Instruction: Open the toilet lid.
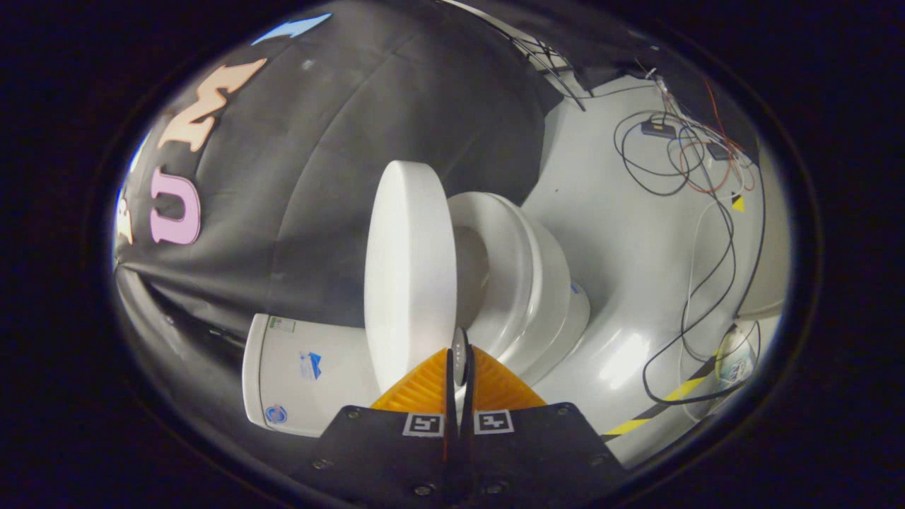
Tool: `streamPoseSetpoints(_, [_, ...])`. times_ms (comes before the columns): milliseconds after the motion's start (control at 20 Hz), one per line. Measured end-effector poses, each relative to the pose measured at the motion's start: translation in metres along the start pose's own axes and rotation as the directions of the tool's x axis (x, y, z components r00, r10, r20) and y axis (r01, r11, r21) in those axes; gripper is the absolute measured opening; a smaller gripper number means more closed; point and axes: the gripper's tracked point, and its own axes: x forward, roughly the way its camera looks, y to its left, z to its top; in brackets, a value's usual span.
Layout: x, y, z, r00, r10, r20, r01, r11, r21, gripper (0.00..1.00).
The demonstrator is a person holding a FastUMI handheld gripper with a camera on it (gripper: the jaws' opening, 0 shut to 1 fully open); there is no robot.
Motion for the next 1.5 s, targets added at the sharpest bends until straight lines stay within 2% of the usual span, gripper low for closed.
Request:
streamPoseSetpoints(250, [-0.009, 0.016, 0.000, 0.999, 0.013, 0.031, -0.009, 0.994, -0.110, 0.01])
streamPoseSetpoints(600, [-0.028, 0.061, -0.002, 0.989, 0.137, 0.050, -0.127, 0.977, -0.174, 0.01])
streamPoseSetpoints(850, [-0.037, 0.079, -0.005, 0.983, 0.174, 0.061, -0.157, 0.965, -0.211, 0.01])
streamPoseSetpoints(1200, [-0.045, 0.096, -0.008, 0.977, 0.190, 0.096, -0.160, 0.953, -0.256, 0.01])
streamPoseSetpoints(1500, [-0.050, 0.106, -0.011, 0.972, 0.166, 0.164, -0.092, 0.919, -0.384, 0.01])
